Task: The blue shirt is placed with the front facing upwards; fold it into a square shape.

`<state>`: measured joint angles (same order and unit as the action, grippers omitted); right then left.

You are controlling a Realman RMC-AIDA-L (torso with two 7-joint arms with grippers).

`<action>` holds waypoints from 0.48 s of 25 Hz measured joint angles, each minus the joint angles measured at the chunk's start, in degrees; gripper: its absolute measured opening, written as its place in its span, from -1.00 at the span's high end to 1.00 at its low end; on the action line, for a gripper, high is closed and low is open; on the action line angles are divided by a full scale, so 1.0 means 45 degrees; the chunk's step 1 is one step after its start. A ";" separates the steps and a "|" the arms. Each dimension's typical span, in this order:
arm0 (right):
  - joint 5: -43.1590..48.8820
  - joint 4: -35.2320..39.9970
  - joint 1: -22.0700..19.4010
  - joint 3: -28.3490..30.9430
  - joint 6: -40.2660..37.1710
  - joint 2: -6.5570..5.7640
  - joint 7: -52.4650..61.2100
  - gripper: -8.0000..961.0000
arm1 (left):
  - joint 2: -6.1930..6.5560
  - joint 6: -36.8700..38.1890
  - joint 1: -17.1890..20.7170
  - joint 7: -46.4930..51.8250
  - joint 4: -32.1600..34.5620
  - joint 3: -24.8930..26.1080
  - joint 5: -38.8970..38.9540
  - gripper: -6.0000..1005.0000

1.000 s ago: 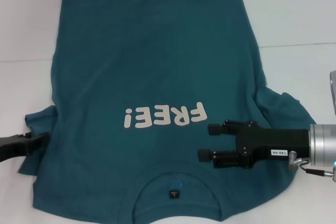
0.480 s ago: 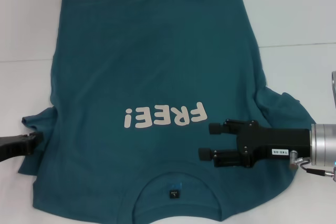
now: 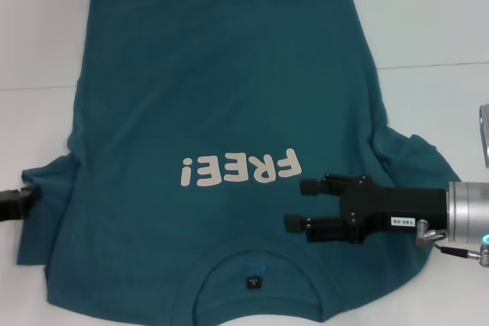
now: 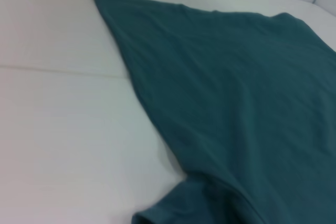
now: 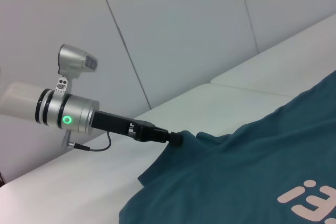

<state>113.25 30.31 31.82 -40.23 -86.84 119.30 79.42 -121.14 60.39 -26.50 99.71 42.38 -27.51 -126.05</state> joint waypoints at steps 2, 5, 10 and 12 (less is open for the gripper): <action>-0.0004 -0.0036 0.0000 0.0034 0.0006 0.0007 0.0000 -0.90 | 0.0025 -0.0004 0.0013 0.0045 0.0125 0.0054 0.0000 0.99; -0.0017 -0.0076 0.0005 0.0040 0.0011 0.0023 0.0030 -0.90 | 0.0044 -0.0054 0.0024 0.0098 0.0345 0.0104 0.0000 0.99; -0.0147 -0.0112 0.0015 0.0041 0.0018 0.0033 0.0042 -0.89 | 0.0126 -0.0108 0.0044 0.0105 0.0603 0.0141 -0.0016 0.99; -0.0177 -0.0115 0.0010 0.0040 0.0010 0.0033 0.0043 -0.89 | 0.0145 -0.0108 0.0048 0.0101 0.0677 0.0165 -0.0020 0.99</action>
<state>112.45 29.80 31.87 -40.05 -86.79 119.44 79.62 -120.49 59.91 -26.28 100.16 45.42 -26.76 -126.14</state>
